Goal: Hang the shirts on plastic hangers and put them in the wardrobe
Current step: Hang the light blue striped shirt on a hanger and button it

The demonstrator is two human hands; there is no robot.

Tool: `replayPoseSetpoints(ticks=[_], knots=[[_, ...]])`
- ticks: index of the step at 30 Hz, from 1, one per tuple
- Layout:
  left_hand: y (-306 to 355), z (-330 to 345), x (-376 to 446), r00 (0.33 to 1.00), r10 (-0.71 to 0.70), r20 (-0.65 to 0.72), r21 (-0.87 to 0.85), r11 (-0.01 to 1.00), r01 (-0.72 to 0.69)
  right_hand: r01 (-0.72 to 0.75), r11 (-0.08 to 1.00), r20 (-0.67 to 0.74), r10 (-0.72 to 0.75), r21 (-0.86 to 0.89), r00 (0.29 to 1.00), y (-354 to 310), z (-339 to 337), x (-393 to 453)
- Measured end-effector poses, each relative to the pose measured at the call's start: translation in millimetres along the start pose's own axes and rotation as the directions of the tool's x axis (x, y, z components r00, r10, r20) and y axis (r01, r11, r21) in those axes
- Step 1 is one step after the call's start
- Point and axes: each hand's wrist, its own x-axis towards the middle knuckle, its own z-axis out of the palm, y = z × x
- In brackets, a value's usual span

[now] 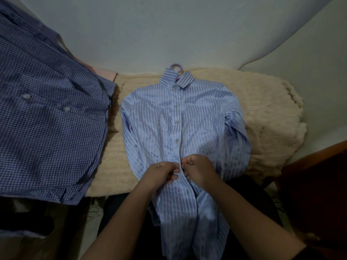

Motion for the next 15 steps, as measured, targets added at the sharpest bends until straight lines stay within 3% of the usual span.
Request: replayPoseSetpoints(ticks=[6,11,15], knots=[[1,2,0,1.0,-0.004,0.028,0.003,1.0,0.004,-0.046,0.998,-0.005,0.047,0.041,0.999,5,2,3],[-2,2,-1,0.999,0.029,0.014,0.147,0.989,-0.031,-0.031,0.997,0.018,0.03,0.068,0.999,9,3,2],[-5,1,0,0.997,0.065,0.029,0.143,0.987,-0.069,-0.09,0.974,0.028,0.086,0.207,0.996,8,2,0]])
